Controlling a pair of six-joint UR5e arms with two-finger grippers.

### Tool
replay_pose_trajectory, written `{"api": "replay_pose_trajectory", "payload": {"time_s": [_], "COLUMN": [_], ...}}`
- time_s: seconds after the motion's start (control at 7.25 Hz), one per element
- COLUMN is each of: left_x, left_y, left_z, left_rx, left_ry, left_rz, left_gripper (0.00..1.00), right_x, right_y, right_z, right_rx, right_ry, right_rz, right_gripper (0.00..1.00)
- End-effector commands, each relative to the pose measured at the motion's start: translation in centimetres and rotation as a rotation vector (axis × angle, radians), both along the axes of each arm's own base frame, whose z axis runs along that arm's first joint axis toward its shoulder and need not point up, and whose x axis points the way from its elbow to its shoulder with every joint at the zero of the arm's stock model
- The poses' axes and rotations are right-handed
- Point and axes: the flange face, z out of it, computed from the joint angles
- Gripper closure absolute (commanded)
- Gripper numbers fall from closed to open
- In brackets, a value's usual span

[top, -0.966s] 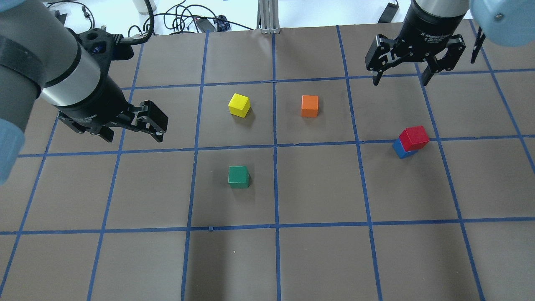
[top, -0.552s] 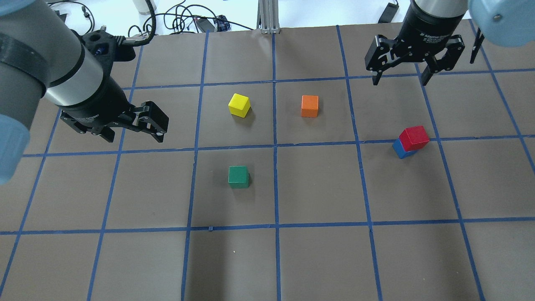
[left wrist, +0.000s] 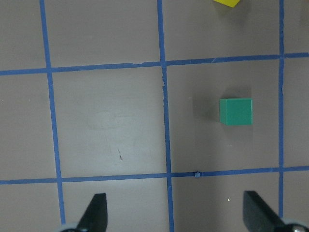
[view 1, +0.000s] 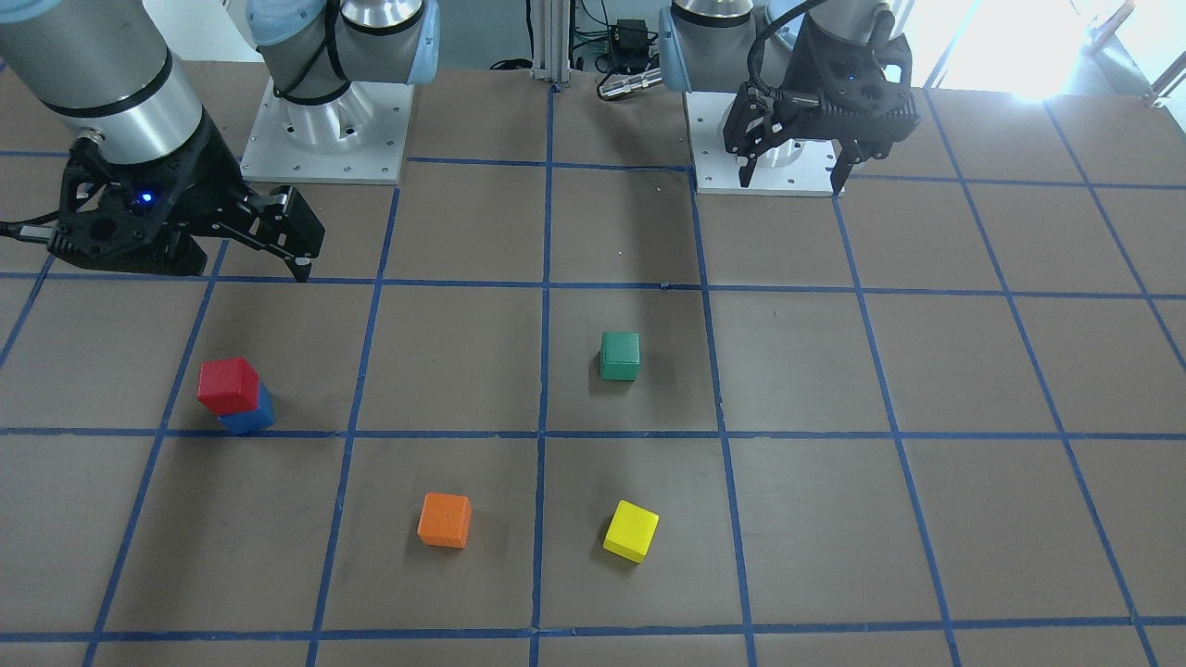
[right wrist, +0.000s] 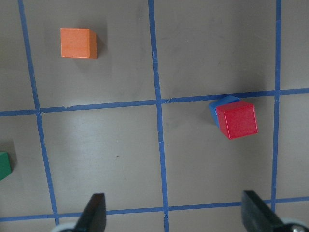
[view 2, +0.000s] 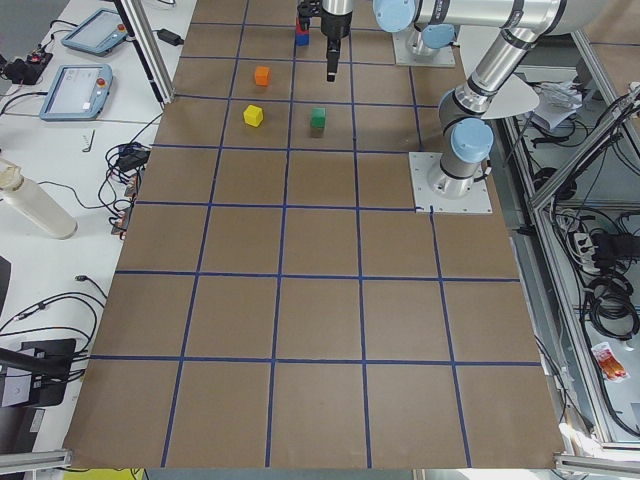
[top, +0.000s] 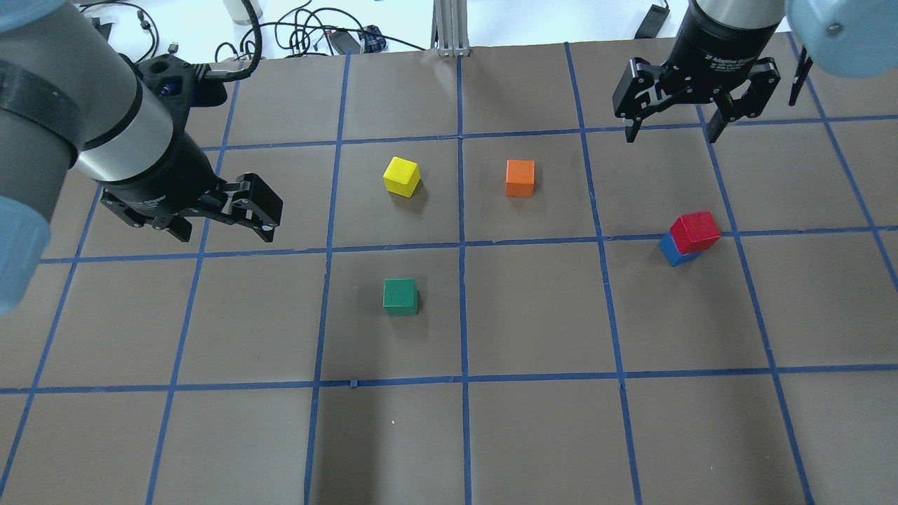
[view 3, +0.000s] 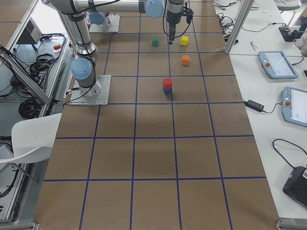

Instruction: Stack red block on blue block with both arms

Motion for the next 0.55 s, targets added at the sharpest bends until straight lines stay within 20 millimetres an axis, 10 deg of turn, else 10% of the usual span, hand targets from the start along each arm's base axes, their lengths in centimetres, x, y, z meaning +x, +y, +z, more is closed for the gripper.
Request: {"api": "replay_pose_trajectory", "payload": {"time_s": [0.0, 0.41], "left_x": [0.0, 0.0], "left_y": [0.4, 1.0], "left_z": [0.8, 2.0], "left_rx": [-0.019, -0.036], "left_ry": [-0.002, -0.003], "left_rz": [0.0, 0.005], "left_gripper": [0.0, 0.0], "right_x": [0.0, 0.0], "right_y": [0.1, 0.9], "right_z": [0.2, 1.8], "right_rx": [-0.004, -0.024], "right_ry": [-0.001, 0.002], "right_rz": [-0.001, -0.002], "right_gripper": [0.0, 0.0]}}
